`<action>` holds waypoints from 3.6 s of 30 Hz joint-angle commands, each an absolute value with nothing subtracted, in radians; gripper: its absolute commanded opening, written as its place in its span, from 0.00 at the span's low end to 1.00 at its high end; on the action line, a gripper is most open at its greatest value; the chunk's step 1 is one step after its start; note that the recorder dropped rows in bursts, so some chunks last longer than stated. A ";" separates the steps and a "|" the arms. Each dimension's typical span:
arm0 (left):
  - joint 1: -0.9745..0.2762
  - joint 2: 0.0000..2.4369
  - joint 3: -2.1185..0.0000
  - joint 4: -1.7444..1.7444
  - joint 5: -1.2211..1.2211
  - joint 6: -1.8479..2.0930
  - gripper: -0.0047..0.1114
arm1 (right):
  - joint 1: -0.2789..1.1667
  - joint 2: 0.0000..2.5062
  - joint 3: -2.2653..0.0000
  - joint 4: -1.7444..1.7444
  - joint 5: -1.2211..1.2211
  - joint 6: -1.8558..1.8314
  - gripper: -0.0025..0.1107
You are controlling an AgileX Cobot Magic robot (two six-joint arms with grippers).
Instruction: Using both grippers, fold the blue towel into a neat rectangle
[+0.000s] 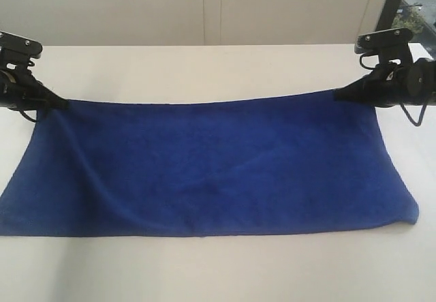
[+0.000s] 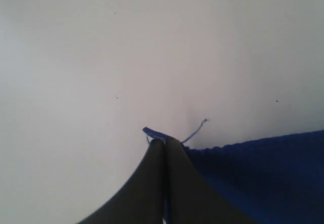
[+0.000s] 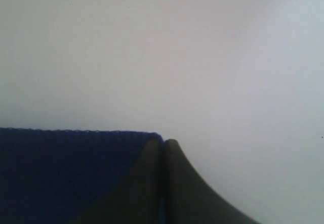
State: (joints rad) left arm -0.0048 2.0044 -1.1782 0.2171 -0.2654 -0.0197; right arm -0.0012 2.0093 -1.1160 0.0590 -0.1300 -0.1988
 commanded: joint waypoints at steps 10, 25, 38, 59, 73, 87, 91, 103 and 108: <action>-0.002 2.002 -1.176 0.211 -0.278 -0.021 0.49 | -0.011 2.008 -1.119 0.056 -0.141 -0.202 0.33; -0.002 1.798 -1.178 0.211 0.068 -0.026 0.35 | -0.011 1.885 -1.329 0.060 0.507 -0.148 0.20; -0.005 1.794 -1.178 -0.095 0.380 0.000 0.04 | -0.011 2.065 -1.491 0.139 0.591 -0.152 0.02; -0.037 1.921 -1.136 -0.110 0.486 0.063 0.04 | -0.011 2.191 -1.491 0.135 0.506 -0.154 0.02; -0.037 1.932 -1.136 0.008 0.520 0.068 0.04 | -0.011 2.191 -1.491 0.135 0.513 -0.154 0.02; -0.040 1.702 -1.198 -0.044 0.792 0.102 0.04 | -0.011 1.984 -1.484 0.130 0.772 -0.154 0.02; -0.112 1.658 -1.037 -0.045 0.771 0.109 0.04 | -0.011 1.935 -1.368 0.139 0.777 -0.154 0.02; -0.133 1.741 -0.866 -0.034 0.630 0.191 0.04 | -0.007 1.932 -1.195 0.105 0.664 -0.160 0.02; -0.133 1.745 -0.868 0.041 0.683 0.205 0.04 | -0.007 1.946 -1.195 0.054 0.676 -0.160 0.02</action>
